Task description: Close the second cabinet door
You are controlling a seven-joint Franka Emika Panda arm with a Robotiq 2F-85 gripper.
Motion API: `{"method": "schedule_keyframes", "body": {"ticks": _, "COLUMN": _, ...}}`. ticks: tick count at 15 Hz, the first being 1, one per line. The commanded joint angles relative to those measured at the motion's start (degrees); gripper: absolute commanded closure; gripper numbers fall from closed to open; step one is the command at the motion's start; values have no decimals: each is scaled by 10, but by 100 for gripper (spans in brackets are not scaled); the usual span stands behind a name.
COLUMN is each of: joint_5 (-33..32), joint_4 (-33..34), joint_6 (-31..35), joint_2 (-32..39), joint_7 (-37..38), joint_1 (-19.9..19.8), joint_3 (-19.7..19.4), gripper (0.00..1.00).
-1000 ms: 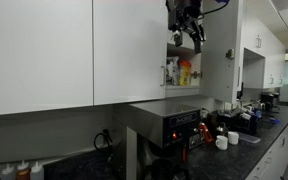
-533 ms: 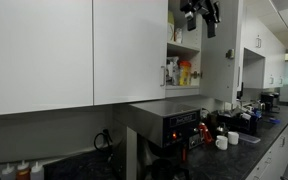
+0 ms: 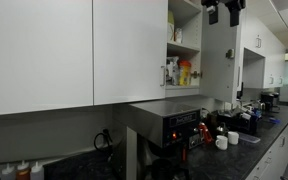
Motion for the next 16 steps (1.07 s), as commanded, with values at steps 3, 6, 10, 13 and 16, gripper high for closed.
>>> {"method": "schedule_keyframes", "body": {"ticks": 3, "joint_5": -28, "joint_4": -30, "joint_6": -25, "joint_2": -72, "joint_7": 15, "joint_1": -36, "joint_3": -1, "gripper": 0}}
{"method": "schedule_keyframes", "body": {"ticks": 6, "joint_5": -48, "joint_4": -44, "joint_6": -28, "joint_2": -110, "joint_7": 13, "joint_1": -56, "joint_3": -12, "gripper": 0}}
{"method": "schedule_keyframes", "body": {"ticks": 10, "joint_5": -80, "joint_4": -64, "joint_6": -20, "joint_2": -149, "joint_7": 4, "joint_1": -82, "joint_3": -36, "gripper": 0}}
{"method": "schedule_keyframes", "body": {"ticks": 13, "joint_5": -99, "joint_4": -74, "joint_6": -14, "joint_2": -172, "joint_7": 1, "joint_1": -100, "joint_3": -56, "gripper": 0}}
{"method": "schedule_keyframes", "body": {"ticks": 16, "joint_5": -111, "joint_4": -80, "joint_6": -11, "joint_2": -188, "joint_7": 1, "joint_1": -117, "joint_3": -74, "gripper": 0}}
